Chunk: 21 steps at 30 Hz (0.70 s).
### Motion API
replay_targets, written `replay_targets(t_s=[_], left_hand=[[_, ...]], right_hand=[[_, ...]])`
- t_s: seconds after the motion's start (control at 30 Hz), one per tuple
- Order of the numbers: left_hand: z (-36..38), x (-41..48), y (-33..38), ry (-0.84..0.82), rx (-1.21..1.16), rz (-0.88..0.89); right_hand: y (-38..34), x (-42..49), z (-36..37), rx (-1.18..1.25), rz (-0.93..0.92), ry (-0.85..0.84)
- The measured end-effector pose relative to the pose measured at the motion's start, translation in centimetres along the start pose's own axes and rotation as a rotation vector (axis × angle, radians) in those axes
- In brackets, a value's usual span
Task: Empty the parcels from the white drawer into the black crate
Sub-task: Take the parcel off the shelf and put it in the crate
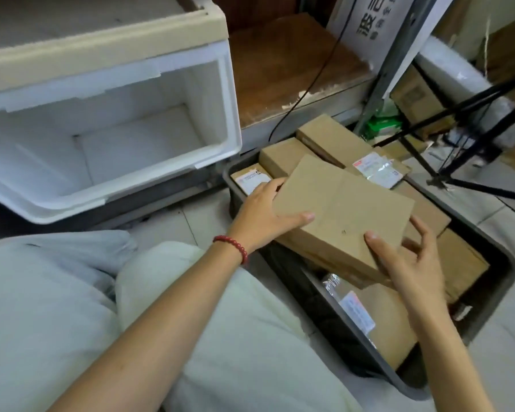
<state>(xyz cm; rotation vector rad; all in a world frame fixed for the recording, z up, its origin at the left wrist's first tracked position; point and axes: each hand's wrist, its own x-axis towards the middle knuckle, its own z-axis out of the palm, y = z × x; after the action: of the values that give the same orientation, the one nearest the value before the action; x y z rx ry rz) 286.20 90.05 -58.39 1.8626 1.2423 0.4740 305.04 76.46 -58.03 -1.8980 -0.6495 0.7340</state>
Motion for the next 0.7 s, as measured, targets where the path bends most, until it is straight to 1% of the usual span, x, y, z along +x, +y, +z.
replay_targets(t_s=[0.1, 0.17, 0.27, 0.43, 0.6, 0.7], left_hand=[[0.9, -0.4, -0.7, -0.084, -0.015, 0.008], [1.0, -0.2, -0.6, -0.088, -0.057, 0.029], [1.2, 0.2, -1.3, -0.082, -0.096, 0.035], [1.8, 0.9, -1.5, -0.155, -0.119, 0.069], [3.2, 2.5, -0.9, -0.228, -0.121, 0.11], [3.8, 3.3, -0.9, -0.267, -0.074, 0.131]], right_hand=[[1.6, -1.6, 0.4, -0.004, 0.05, 0.034], [2.2, -2.1, 0.8, 0.041, 0.085, 0.067], [2.6, -2.2, 1.0, 0.051, 0.089, 0.085], [3.8, -2.8, 0.6, 0.036, 0.113, 0.128], [4.5, -2.9, 0.2, 0.096, 0.131, 0.188], [5.2, -2.6, 0.2, 0.071, 0.149, 0.191]])
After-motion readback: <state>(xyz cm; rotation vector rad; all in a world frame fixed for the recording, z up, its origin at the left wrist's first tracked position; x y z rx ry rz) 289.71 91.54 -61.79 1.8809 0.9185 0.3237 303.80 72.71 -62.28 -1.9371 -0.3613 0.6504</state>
